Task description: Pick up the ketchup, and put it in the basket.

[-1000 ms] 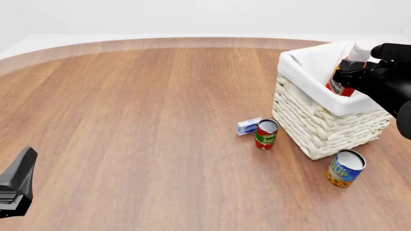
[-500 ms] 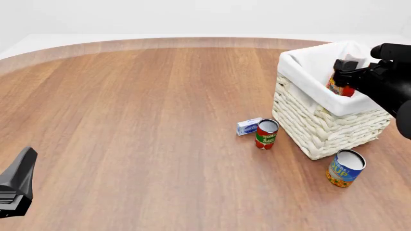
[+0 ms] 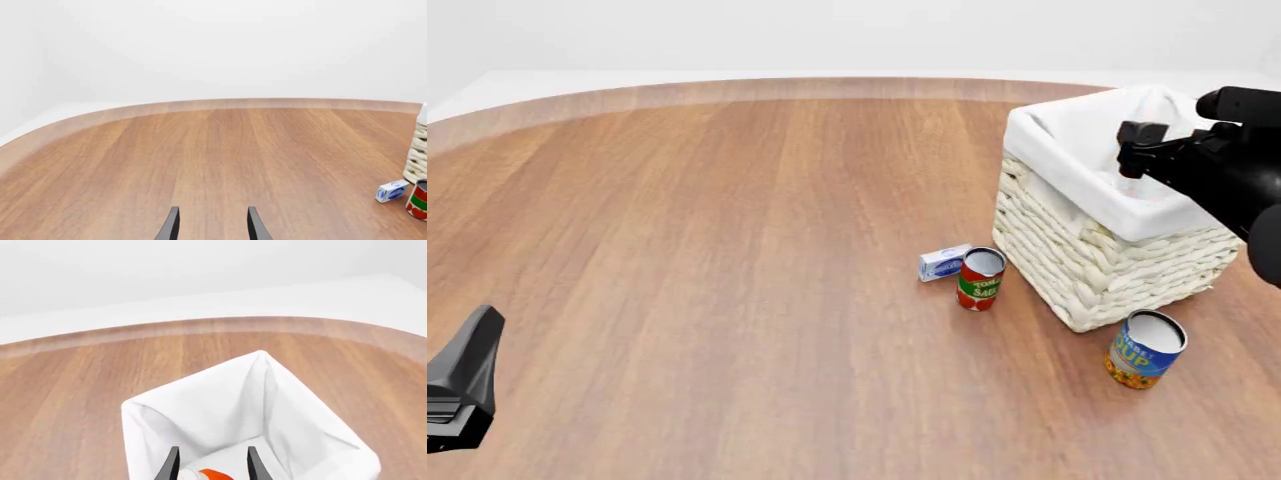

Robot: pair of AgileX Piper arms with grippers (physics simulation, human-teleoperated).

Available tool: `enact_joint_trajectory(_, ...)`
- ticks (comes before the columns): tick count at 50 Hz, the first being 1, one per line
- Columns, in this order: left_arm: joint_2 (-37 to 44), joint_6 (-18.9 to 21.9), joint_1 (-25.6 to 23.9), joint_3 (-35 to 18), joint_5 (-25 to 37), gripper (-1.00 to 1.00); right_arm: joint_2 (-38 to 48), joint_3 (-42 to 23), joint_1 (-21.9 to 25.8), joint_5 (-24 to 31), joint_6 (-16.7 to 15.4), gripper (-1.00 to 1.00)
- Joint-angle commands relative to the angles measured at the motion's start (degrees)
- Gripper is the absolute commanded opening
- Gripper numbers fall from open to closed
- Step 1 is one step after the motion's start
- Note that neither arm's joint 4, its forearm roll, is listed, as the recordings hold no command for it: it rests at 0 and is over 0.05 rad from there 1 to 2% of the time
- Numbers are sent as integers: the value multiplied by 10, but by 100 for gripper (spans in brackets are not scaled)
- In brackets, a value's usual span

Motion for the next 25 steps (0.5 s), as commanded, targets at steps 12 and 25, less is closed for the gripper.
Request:
enact_joint_trajectory(12, 0, 0, 0, 0, 0, 100, 2, -1, 3, 0, 4, 100)
enact_joint_trajectory(25, 0, 0, 0, 0, 0, 100, 2, -4, 8, 0, 4, 100)
